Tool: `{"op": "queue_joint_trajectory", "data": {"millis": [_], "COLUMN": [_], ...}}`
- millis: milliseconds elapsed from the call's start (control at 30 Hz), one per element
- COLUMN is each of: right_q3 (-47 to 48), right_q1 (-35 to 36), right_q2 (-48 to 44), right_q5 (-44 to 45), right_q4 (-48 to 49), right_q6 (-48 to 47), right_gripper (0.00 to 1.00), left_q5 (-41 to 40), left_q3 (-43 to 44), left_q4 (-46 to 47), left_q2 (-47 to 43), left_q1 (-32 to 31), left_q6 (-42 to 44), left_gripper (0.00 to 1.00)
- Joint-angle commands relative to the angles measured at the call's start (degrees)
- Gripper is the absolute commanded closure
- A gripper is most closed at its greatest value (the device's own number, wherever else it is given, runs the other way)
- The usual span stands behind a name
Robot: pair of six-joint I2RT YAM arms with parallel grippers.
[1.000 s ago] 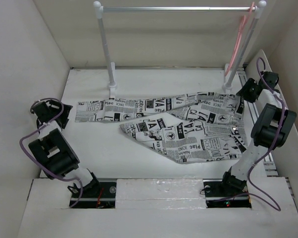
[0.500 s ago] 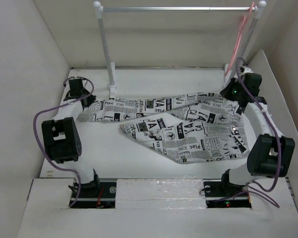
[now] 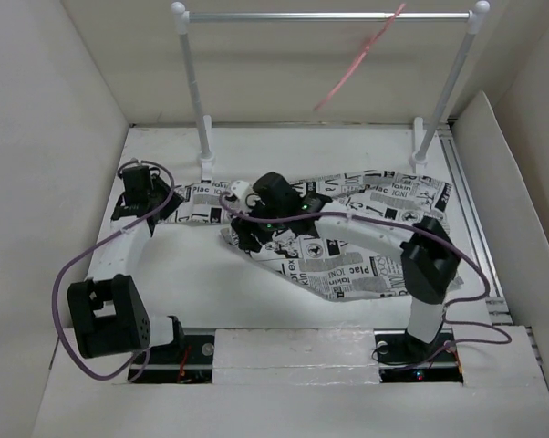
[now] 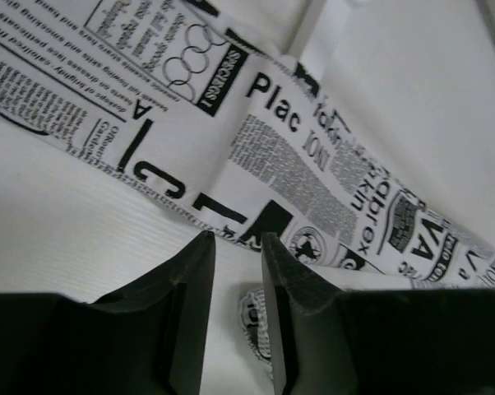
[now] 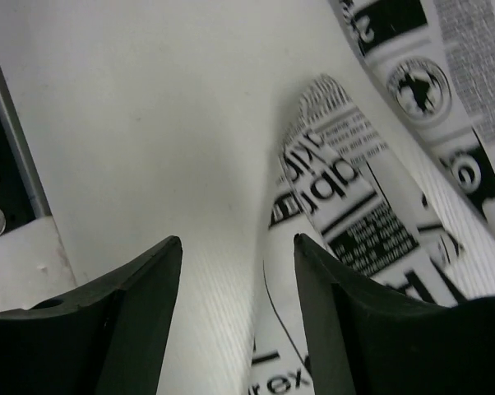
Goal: Place the trousers on the hanger
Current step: Flatten out the trousers at the center of the board.
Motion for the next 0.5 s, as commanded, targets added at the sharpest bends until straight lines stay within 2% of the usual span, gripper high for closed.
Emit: {"op": "queue_joint_trajectory", "data": {"millis": [0, 100, 300, 400, 467], "right_q3": [7.9, 7.8, -1.0, -0.6, 0.8], "right_q1": [1.9, 4.7, 6.1, 6.1, 6.1], "right_q2": [5.0, 6.7, 6.7, 8.9, 11.7], "right_q5": [3.4, 5.9, 11.3, 15.1, 16.6], "right_q4": [-4.3, -4.3, 1.1, 1.8, 0.4], "right_q6": [-4.4, -4.3, -0.6, -1.4, -1.6], "right_gripper": [0.37, 0.37, 0.36, 0.36, 0.40], "left_q5": [2.9, 3.6, 4.8, 5.3, 4.6], "left_q3": [3.5, 5.7, 3.9, 2.8, 3.0], "left_q4": [1.1, -0.2, 0.1, 0.1, -0.6], "left_q2": [-4.8, -5.5, -6.9, -7.4, -7.6], "left_q1": [-0.1, -0.1, -0.1, -0.1, -0.1], "left_q6": [-0.9, -0.3, -0.3, -0.1, 0.5], "left_gripper": [0.73, 0.72, 0.72, 0.73, 0.73]}}
